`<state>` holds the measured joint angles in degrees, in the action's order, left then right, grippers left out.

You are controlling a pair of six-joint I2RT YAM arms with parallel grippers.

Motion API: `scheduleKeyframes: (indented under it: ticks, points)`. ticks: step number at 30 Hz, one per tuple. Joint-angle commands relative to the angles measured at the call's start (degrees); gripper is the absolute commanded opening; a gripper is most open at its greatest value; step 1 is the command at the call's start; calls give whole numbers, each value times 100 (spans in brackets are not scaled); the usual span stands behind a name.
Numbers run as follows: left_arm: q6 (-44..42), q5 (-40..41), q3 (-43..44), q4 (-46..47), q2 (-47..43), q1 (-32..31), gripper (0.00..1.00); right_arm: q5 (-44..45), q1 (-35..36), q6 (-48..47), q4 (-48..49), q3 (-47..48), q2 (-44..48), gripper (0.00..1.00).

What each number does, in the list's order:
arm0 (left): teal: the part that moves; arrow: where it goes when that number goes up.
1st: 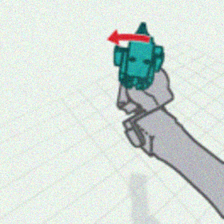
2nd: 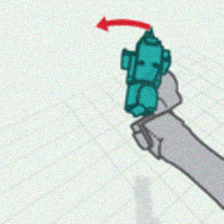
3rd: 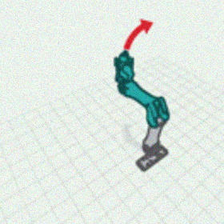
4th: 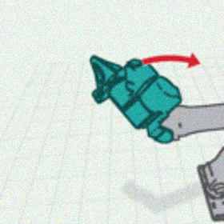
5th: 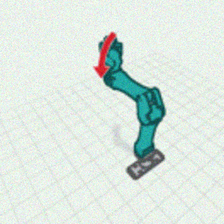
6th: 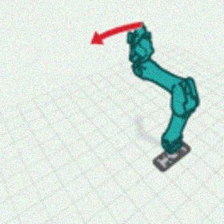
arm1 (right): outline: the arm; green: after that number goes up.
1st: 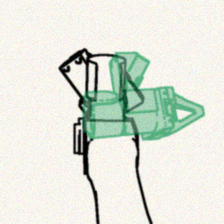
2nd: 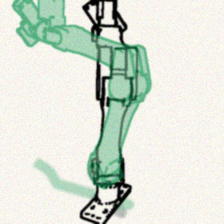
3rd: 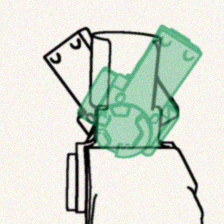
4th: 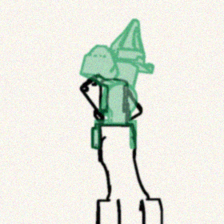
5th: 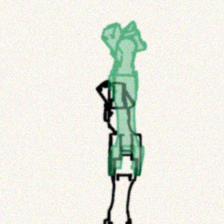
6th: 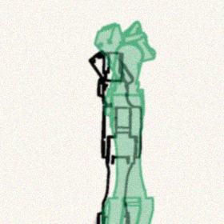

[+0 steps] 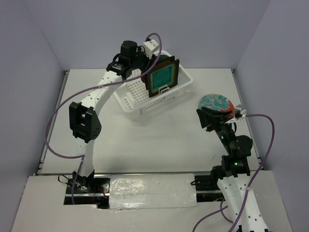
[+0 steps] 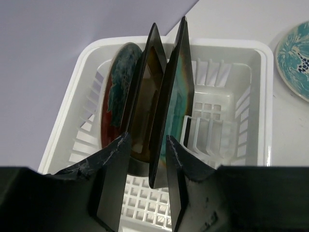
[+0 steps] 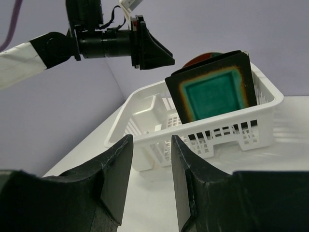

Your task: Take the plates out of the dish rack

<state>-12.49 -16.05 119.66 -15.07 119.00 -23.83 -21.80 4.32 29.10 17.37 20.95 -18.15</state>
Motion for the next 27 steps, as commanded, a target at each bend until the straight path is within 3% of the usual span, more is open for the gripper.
scheduleKeyframes:
  ticks: [1, 5, 10, 23, 27]
  points:
    - [-87, -626, 102, 144, 150, 98, 47, -236, 17, -10, 390, -30, -13, 44]
    - [-201, -1144, -38, 180, 229, 151, 43, -325, 25, -1, 434, -21, -66, 44]
    - [-219, -1312, -259, 251, 237, 151, 46, -474, 17, 69, 592, -82, -83, 44]
    - [-210, -1067, -232, 250, 563, 116, 39, -483, 17, 60, 619, -82, -153, 44]
    - [-297, -471, -206, 189, 589, -33, 37, -500, 17, 69, 628, -65, -268, 44]
